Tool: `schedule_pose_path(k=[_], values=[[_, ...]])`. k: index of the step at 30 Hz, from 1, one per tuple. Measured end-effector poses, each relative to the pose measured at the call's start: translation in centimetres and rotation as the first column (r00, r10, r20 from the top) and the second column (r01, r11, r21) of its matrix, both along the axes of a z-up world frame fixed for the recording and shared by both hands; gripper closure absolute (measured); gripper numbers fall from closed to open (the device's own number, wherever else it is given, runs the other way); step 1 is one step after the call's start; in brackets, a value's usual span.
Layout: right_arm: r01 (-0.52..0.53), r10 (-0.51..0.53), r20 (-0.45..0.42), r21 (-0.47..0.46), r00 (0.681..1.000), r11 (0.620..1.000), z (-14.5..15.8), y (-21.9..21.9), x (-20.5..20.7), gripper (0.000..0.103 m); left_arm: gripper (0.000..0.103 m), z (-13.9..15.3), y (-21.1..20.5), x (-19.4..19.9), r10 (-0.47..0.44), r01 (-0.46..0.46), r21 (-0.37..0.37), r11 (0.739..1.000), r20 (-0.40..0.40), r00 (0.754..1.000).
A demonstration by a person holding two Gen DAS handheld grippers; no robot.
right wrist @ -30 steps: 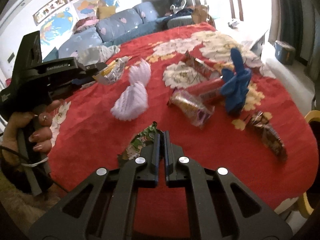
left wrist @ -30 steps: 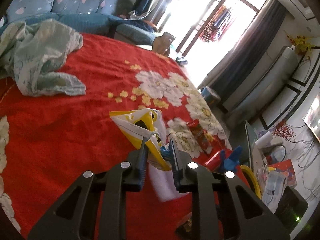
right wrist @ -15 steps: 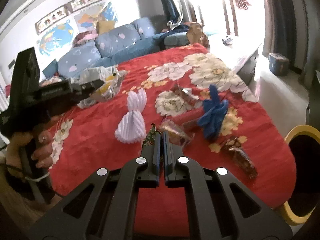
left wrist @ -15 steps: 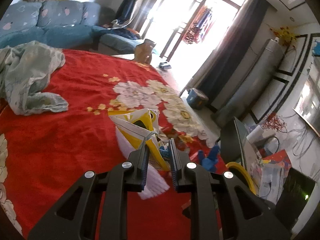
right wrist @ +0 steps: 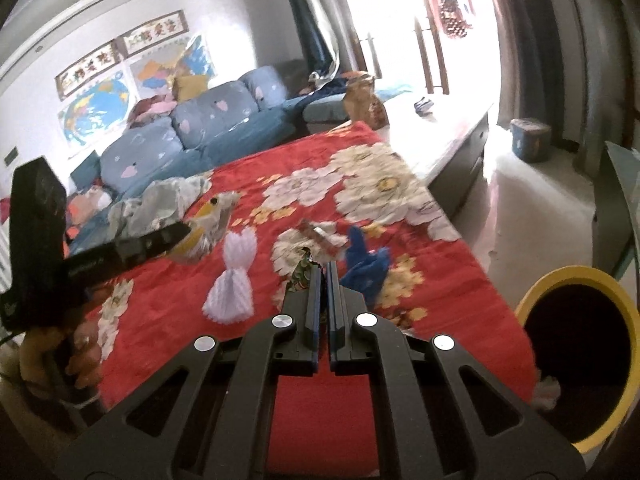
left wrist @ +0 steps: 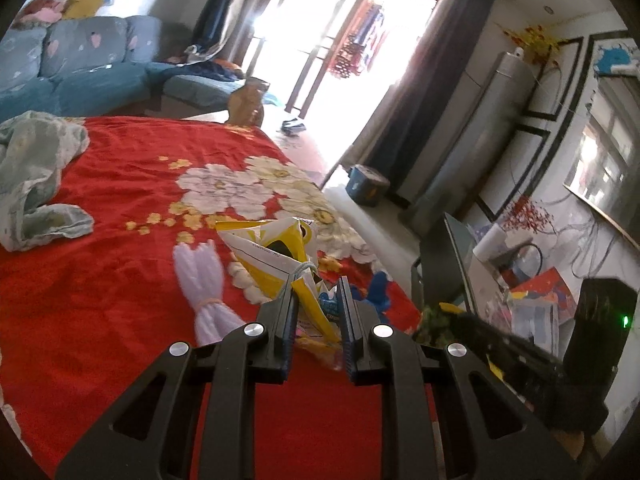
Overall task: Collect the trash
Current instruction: 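Carry the yellow-white wrapper and green packet over the yellow-rimmed bin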
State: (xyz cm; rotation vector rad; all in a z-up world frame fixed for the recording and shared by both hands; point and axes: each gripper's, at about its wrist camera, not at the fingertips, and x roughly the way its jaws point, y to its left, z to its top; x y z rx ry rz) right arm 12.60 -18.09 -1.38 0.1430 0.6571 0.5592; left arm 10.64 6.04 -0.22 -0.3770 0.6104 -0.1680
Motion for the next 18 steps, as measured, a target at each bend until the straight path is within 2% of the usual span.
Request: schedule_pose_path(k=[18], values=[[0.138,-0.139,0.028,0.021,0.99,0.99,0.7,-5.8,1.0,0.102,0.085,-0.1,-6.6,0.0,-0.154,0.154,0.061,0.986,-0.003,0.988]])
